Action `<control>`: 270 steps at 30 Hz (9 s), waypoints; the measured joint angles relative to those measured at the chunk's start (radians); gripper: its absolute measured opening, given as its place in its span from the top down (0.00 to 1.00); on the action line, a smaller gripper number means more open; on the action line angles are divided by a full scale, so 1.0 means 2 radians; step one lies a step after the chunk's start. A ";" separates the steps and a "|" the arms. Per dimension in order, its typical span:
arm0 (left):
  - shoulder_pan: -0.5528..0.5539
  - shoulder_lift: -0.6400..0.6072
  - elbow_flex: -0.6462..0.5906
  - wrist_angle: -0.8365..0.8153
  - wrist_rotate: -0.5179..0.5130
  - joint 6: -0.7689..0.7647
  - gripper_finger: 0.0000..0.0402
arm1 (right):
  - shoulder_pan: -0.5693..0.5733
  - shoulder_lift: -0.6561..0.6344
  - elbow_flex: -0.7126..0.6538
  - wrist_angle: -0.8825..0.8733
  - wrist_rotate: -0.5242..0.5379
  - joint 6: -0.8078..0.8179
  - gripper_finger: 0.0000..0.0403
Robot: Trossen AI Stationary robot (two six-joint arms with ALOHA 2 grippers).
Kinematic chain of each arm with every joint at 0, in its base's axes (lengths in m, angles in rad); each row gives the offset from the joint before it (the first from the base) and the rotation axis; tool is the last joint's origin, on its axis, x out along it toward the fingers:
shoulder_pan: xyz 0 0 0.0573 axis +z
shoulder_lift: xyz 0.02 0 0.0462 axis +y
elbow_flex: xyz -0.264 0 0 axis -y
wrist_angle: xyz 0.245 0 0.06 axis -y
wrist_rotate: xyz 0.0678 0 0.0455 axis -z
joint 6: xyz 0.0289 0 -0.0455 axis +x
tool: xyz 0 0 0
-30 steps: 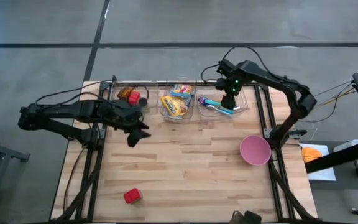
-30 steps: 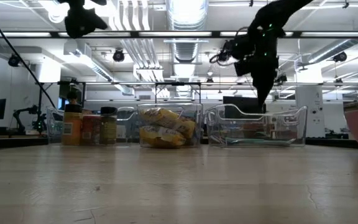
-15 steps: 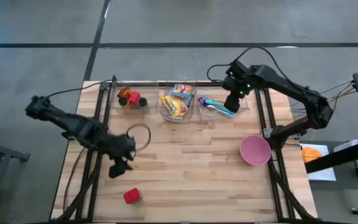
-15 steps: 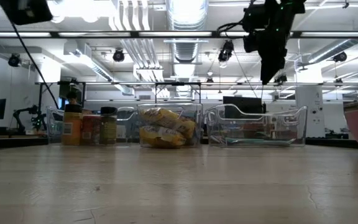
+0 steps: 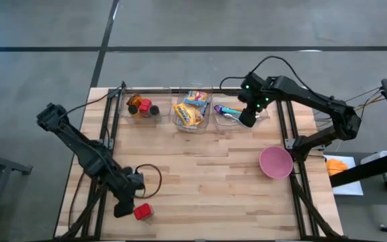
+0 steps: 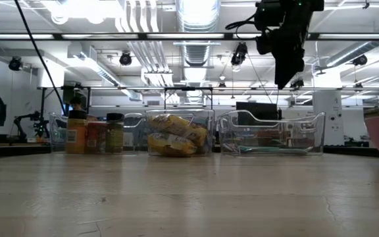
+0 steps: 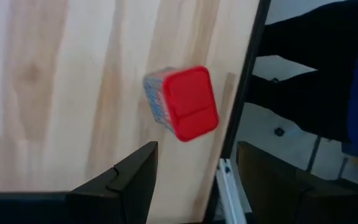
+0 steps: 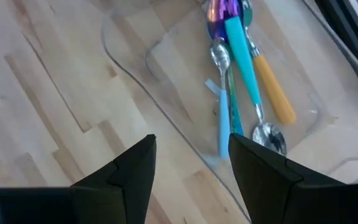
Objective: Pick & Place Food Item
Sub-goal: Put the red seasoning can into the left transparent bin
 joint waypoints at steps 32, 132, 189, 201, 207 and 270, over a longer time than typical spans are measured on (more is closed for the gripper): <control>-0.022 0.134 0.000 0.095 -0.038 -0.137 0.44 | 0.010 -0.140 -0.119 0.013 0.076 -0.053 0.50; -0.053 0.137 0.000 0.005 -0.015 -0.649 0.44 | 0.238 -0.195 -0.136 0.087 0.050 0.048 0.50; -0.041 0.160 -0.067 0.031 -0.057 -0.660 0.44 | 0.239 -0.195 -0.136 0.089 0.043 0.066 0.50; -0.041 0.158 -0.078 0.069 -0.088 -0.615 0.58 | 0.239 -0.195 -0.136 0.089 0.041 0.086 0.50; -0.041 0.140 -0.057 0.068 -0.194 -0.586 0.58 | 0.239 -0.195 -0.136 0.127 0.007 0.141 0.50; 0.397 -0.003 -0.033 0.604 0.073 0.296 0.58 | 0.347 -0.012 -0.090 0.669 0.152 0.212 0.50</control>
